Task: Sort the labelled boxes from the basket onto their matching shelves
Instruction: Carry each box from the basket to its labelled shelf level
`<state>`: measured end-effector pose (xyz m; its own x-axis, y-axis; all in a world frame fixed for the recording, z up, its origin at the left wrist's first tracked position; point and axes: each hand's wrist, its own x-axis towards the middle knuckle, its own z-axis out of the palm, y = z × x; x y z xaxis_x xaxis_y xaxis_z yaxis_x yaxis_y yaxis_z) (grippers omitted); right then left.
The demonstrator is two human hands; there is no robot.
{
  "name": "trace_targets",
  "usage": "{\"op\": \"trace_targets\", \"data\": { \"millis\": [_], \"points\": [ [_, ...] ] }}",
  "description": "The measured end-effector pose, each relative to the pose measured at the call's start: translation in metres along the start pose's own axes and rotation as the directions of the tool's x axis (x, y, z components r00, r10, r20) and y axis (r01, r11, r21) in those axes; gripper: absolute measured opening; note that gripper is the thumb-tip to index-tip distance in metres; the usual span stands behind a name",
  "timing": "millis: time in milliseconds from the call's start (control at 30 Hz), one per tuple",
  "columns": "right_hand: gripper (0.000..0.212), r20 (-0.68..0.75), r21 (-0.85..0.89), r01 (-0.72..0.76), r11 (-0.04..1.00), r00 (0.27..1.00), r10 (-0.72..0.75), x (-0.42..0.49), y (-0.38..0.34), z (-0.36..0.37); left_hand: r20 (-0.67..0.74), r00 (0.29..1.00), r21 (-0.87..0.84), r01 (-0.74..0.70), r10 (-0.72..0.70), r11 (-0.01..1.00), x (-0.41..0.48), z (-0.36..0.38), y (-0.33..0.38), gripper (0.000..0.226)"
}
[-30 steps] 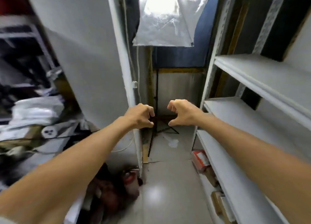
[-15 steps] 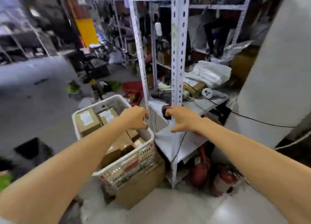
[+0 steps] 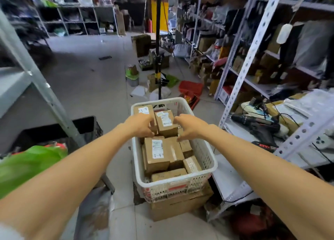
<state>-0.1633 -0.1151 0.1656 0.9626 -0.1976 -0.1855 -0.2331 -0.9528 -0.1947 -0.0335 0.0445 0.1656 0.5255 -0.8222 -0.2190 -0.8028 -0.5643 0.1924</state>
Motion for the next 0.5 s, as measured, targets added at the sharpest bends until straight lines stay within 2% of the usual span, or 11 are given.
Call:
{"op": "trace_targets", "data": {
  "millis": [100,267,367,500],
  "points": [
    [0.069,0.034,0.008,-0.005,1.000,0.999,0.004,0.029,0.000,0.003,0.026,0.998,-0.084,0.061,-0.059,0.995,0.013,0.010,-0.022,0.042],
    [0.067,0.071,-0.010,0.047,0.999,0.996,-0.047,0.074,0.002,0.002,0.053,0.991,-0.123,0.128,-0.122,0.984,0.041,0.025,-0.052,0.041],
    [0.062,0.077,-0.017,0.078,0.997,0.994,-0.076,0.104,0.007,0.000,0.076,0.984,-0.113,0.170,-0.162,0.979,0.057,0.028,-0.065,0.042],
    [0.067,0.088,0.007,0.100,0.995,0.991,-0.100,0.154,0.021,-0.003,0.082,0.969,-0.115,0.241,-0.233,0.964,0.084,0.024,-0.084,0.041]
  ]
}}
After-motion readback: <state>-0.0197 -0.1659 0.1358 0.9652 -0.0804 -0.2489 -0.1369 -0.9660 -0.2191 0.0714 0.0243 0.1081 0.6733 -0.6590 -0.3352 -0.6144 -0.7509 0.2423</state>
